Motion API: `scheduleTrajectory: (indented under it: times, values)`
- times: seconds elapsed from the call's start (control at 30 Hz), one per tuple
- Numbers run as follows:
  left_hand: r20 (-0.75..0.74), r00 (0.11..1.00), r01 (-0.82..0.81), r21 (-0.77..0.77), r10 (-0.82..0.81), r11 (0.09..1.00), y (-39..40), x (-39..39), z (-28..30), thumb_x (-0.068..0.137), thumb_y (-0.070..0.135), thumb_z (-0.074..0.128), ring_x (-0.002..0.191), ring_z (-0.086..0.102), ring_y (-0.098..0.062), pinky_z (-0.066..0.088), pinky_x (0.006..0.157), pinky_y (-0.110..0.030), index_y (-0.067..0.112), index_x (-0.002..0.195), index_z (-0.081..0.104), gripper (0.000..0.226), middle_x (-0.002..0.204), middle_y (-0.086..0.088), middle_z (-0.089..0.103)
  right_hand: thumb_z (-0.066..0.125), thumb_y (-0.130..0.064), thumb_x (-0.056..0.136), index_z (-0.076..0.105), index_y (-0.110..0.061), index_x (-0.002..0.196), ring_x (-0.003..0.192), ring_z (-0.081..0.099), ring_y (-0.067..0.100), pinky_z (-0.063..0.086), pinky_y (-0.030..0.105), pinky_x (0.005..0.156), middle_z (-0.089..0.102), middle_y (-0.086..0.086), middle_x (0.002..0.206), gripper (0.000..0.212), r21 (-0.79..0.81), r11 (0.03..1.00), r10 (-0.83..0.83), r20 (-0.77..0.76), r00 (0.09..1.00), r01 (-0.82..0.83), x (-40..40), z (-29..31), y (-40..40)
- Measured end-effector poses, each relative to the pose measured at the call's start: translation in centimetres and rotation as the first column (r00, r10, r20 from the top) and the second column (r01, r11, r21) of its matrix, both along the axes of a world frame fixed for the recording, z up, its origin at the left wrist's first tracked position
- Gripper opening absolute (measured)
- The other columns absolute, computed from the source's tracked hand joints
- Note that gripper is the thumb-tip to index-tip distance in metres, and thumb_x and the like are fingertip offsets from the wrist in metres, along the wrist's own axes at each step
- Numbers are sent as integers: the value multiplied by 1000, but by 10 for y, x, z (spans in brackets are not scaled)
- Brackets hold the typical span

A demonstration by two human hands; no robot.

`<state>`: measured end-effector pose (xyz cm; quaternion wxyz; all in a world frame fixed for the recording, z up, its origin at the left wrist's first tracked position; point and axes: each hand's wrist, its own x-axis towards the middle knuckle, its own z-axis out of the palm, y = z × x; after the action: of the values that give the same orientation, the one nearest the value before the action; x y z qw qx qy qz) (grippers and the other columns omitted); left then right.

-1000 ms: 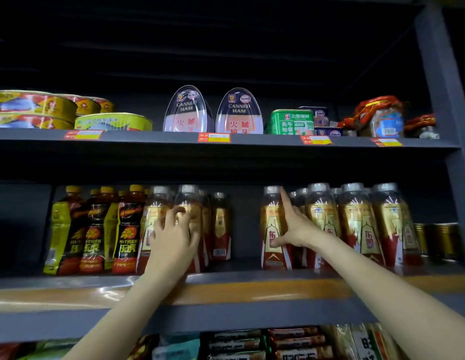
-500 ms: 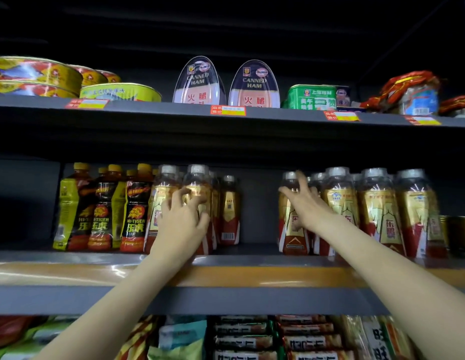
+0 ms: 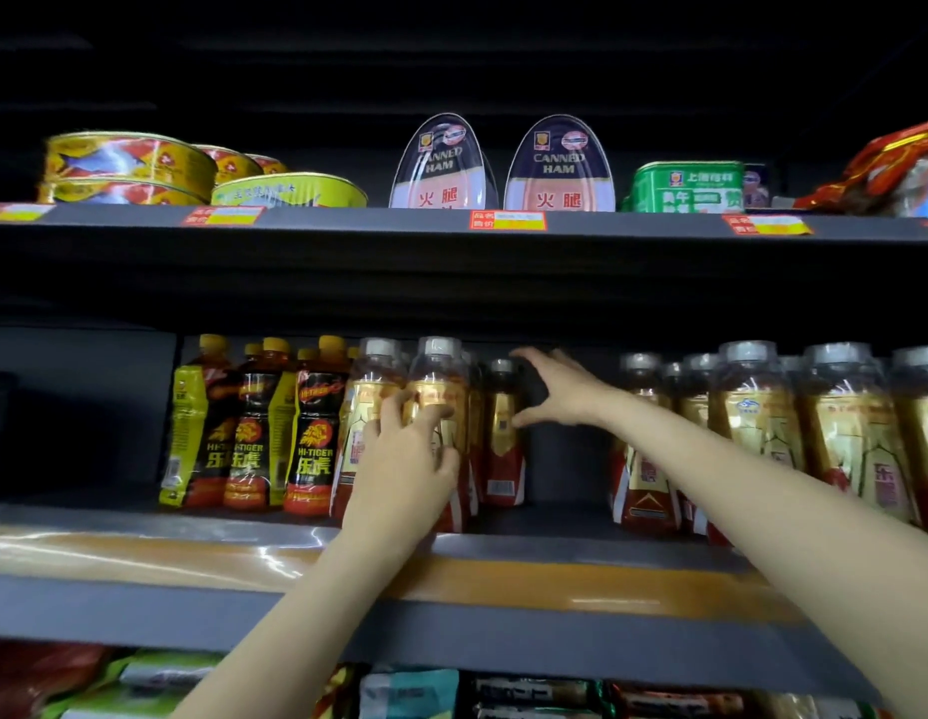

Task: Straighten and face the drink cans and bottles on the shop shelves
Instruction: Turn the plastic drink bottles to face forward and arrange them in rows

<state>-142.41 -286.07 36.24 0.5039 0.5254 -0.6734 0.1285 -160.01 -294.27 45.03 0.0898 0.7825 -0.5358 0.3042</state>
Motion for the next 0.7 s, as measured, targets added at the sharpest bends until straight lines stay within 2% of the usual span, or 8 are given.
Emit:
scheduleTrajectory:
  times: [0.1, 0.23, 0.37, 0.47, 0.57, 0.63, 0.7]
  values:
    - [38, 999, -17, -26, 18, 1000, 0, -2, -1, 94, 26, 48, 138, 23, -22, 31, 108, -29, 28, 138, 38, 45, 152, 0, 14, 78, -25, 75, 2, -27, 152, 146, 5, 31, 16, 48, 117, 9, 12, 159, 108, 162, 987, -23, 1, 1000, 23, 13, 2, -35]
    - [64, 998, -24, -23, 26, 999, -2, -2, -2, 94, 25, 48, 140, 20, -22, 31, 108, -29, 28, 140, 35, 48, 154, -1, 11, 76, -12, 76, -8, -20, 151, 143, 20, 31, 23, 41, 114, 17, 12, 157, 113, 213, 976, 16, 168, 986, -52, 26, 0, -55]
    - [97, 995, -24, -38, 27, 999, -3, -3, -4, 94, 23, 47, 139, 20, -24, 32, 106, -29, 27, 140, 34, 48, 153, -1, 11, 78, -6, 73, 6, -22, 152, 136, 34, 33, 37, 44, 107, 33, 12, 150, 108, 133, 989, 22, 340, 940, -71, 33, -5, -58]
    - [96, 995, -17, -45, 21, 999, -6, -3, -3, 94, 23, 47, 137, 23, -25, 32, 107, -31, 27, 139, 36, 47, 152, -2, 13, 80, -7, 71, 21, -26, 146, 125, 45, 32, 50, 41, 88, 43, 10, 141, 97, 99, 995, -6, 339, 941, -29, 27, -2, -42]
    - [91, 996, -20, -46, 24, 999, -7, -3, -3, 93, 24, 48, 136, 25, -25, 31, 107, -32, 25, 139, 37, 47, 152, -4, 15, 80, -7, 70, 30, -29, 136, 114, 50, 29, 56, 38, 69, 46, 7, 133, 86, 89, 995, 2, 342, 940, -35, 15, 0, -15]
    - [86, 996, -19, -46, 23, 999, -6, -2, -3, 93, 23, 48, 136, 26, -25, 32, 107, -32, 24, 138, 38, 46, 152, -5, 17, 79, -6, 71, 31, -30, 135, 114, 50, 27, 57, 37, 68, 46, 6, 131, 84, 110, 991, 30, 341, 940, -71, 6, 2, 8]
    - [77, 997, -15, -42, 18, 999, -4, -2, -2, 93, 23, 48, 135, 27, -26, 33, 106, -33, 24, 138, 40, 45, 151, -5, 18, 80, -7, 71, 30, -30, 137, 113, 52, 26, 57, 39, 74, 48, 5, 129, 86, 148, 984, 44, 364, 930, -104, -4, 6, 33]
